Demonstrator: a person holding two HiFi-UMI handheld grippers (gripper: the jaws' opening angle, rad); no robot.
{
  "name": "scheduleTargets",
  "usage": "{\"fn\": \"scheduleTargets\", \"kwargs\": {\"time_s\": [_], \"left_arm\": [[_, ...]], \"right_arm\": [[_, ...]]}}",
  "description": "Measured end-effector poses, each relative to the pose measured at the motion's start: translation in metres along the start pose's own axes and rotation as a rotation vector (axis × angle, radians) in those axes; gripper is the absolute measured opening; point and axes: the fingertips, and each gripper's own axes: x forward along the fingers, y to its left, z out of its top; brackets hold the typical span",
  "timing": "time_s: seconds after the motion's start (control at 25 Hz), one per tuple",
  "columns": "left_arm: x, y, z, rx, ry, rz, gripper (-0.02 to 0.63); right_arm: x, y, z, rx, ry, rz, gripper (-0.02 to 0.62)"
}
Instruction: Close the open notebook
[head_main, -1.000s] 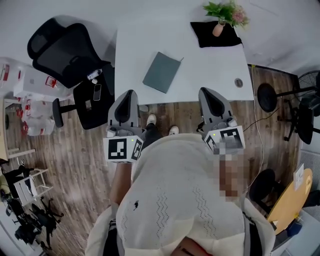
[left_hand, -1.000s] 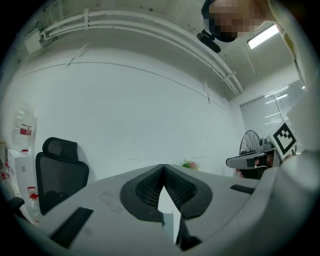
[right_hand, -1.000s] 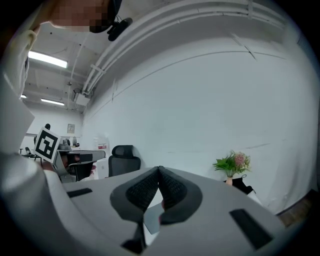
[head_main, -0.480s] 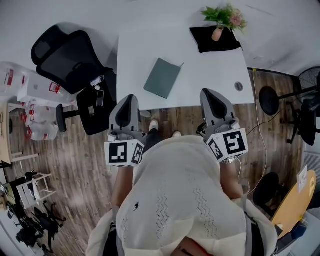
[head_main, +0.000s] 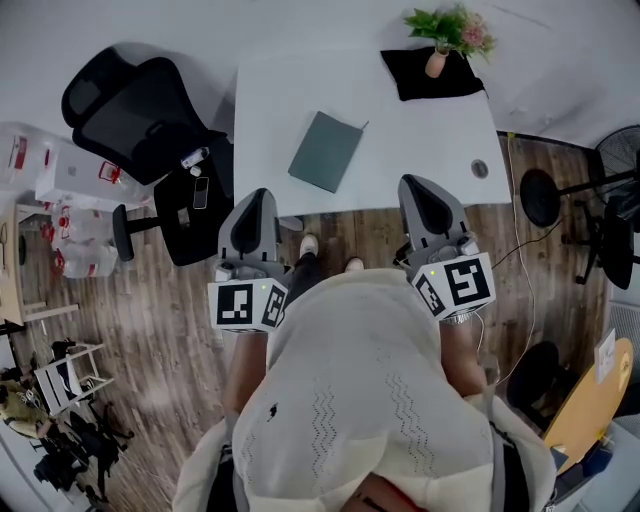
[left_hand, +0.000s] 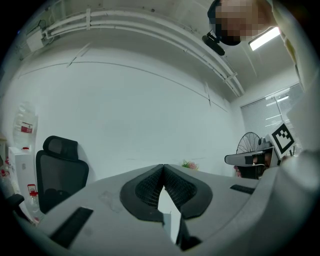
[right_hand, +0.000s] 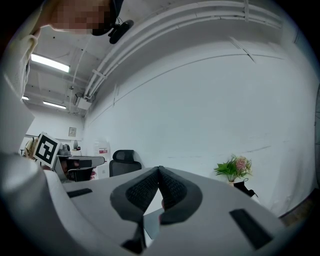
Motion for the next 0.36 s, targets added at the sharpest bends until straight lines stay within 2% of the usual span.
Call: {"fn": "scheduleTargets", "kwargs": {"time_s": [0.36], "left_arm": [[-0.001, 0.005, -0.012, -0.001, 0.029, 0.009, 0.012]], "right_arm": [[0.000, -0.003, -0.005, -0.001, 0.012, -0.013, 0.000]]}}
